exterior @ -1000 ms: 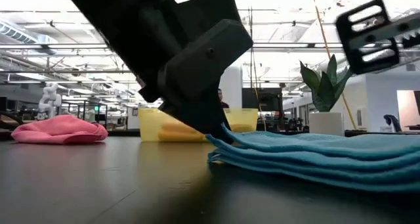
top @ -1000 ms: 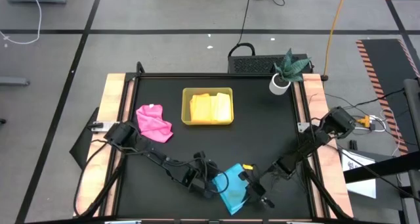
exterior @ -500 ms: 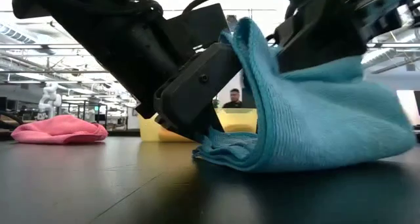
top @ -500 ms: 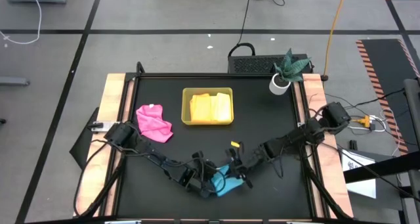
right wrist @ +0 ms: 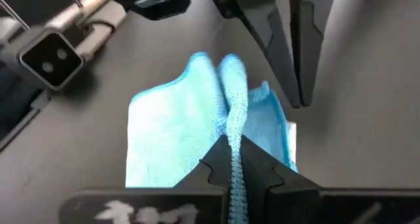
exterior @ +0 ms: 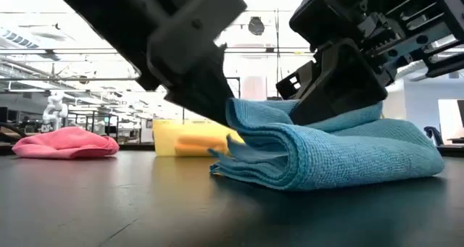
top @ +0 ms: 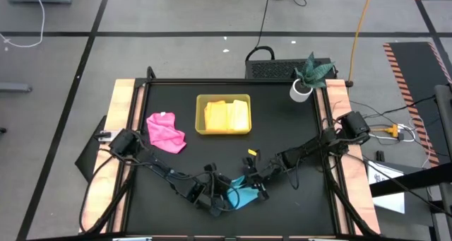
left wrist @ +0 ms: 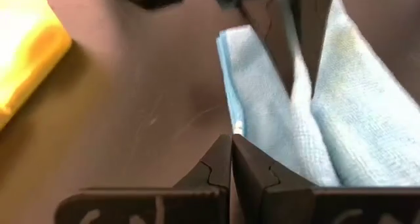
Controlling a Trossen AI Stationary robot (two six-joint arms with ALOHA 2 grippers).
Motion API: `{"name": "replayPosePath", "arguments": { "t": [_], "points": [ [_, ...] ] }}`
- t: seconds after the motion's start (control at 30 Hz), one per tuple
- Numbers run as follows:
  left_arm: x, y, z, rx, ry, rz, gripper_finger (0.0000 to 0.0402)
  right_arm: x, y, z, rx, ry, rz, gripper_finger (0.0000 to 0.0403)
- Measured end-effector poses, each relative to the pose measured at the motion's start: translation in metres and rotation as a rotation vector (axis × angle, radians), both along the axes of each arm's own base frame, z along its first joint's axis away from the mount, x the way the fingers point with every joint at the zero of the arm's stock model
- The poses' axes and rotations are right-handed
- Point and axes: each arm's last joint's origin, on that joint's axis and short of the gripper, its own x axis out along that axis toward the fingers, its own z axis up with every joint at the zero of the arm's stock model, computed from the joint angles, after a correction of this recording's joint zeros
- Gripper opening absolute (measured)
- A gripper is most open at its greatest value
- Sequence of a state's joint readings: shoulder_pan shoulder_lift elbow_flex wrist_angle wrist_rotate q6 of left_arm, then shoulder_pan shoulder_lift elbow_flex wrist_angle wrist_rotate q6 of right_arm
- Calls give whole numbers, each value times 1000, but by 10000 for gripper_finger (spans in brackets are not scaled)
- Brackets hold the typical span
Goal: Fold microfiber towels
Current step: Fold the blue microfiber cloth
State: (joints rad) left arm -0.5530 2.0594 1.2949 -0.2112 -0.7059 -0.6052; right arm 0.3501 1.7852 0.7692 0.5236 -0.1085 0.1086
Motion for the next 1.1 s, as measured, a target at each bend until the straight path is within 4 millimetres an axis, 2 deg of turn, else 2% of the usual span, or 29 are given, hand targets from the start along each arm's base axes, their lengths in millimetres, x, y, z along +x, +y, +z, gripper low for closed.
{"name": "replayPosePath", "arguments": {
  "t": [0.2,0.37,0.6,0.83,0.97,1.1],
  "points": [
    [-10,-6,5,2,27,1,4,3,-7,-5,-4,16,-27,4],
    [-12,-8,5,-22,12,24,15,4,-11,-4,-4,12,-41,4],
    [-17,-21,17,49,-79,8,4,3,-12,-6,-9,14,-44,4],
    [-22,-28,21,90,-134,28,15,-5,-19,-14,-63,-8,-128,7],
    [-18,-25,22,66,-141,22,4,-6,-19,-14,-85,-29,-112,36],
    [-12,-25,26,62,-171,3,8,-4,-22,-10,-101,-64,-140,89]
  ]
}}
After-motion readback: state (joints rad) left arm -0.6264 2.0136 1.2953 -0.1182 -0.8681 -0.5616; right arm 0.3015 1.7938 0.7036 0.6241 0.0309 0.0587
